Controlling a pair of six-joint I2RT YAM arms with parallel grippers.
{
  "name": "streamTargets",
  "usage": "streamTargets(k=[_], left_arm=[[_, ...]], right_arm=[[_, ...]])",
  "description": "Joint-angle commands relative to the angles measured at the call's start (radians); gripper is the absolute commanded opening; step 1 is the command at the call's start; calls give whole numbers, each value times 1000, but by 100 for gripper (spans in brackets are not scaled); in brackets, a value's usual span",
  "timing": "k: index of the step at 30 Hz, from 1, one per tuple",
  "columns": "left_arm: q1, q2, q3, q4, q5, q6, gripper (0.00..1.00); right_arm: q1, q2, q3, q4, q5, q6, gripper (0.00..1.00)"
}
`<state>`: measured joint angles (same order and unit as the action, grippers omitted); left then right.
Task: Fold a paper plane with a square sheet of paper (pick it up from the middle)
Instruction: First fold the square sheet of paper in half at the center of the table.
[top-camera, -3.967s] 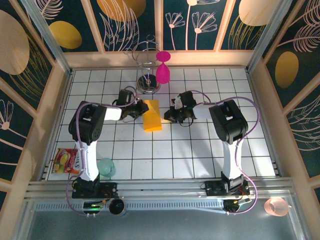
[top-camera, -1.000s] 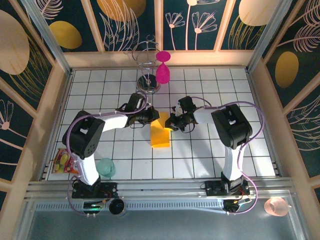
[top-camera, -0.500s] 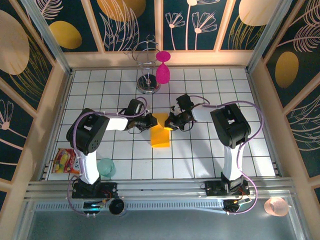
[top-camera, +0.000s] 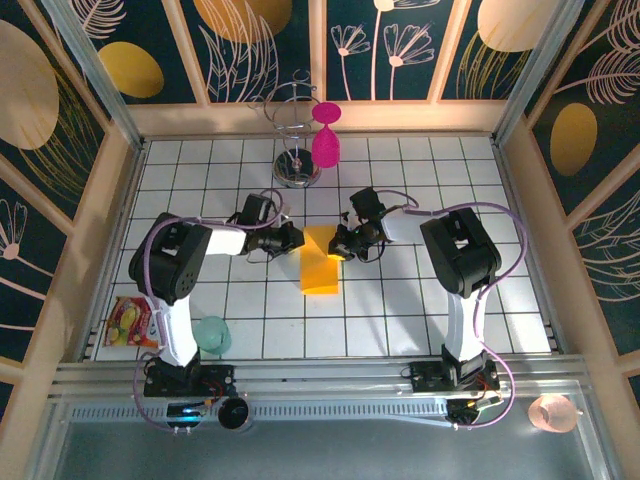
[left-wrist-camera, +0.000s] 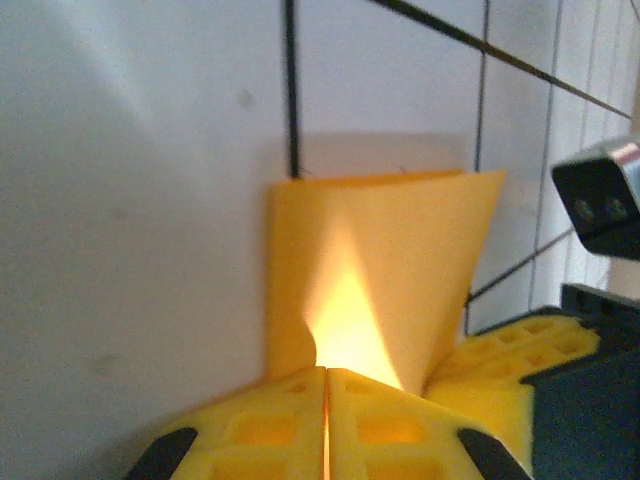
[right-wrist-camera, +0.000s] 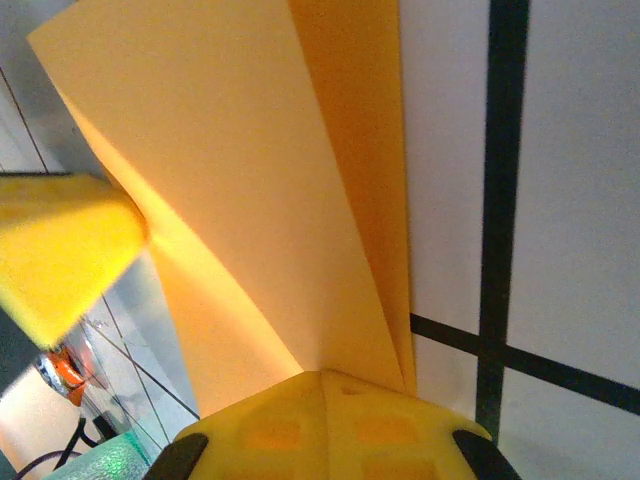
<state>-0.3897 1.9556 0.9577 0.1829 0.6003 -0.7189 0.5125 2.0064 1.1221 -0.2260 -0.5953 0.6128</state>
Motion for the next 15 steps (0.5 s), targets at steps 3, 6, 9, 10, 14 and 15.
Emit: streamTargets(k=[3, 6, 9, 10, 14, 15], left_arm=[[39, -50, 72, -141, -162, 98, 8], [-9, -79, 80, -113, -137, 71, 8], [-64, -64, 101, -93, -125, 37, 8], [-79, -57, 106, -77, -121, 25, 8], [-102, 2, 125, -28, -81, -13, 9], [-103, 17, 131, -31, -82, -13, 8]], right_arm=[[-13, 200, -116, -187, 482, 16, 0], [-12, 202, -112, -188, 476, 17, 0], [-10, 206, -110, -188, 476, 17, 0], [-11, 206, -110, -189, 476, 16, 0], [-11, 212, -112, -184, 473, 13, 0], [-11, 213, -114, -183, 473, 13, 0]])
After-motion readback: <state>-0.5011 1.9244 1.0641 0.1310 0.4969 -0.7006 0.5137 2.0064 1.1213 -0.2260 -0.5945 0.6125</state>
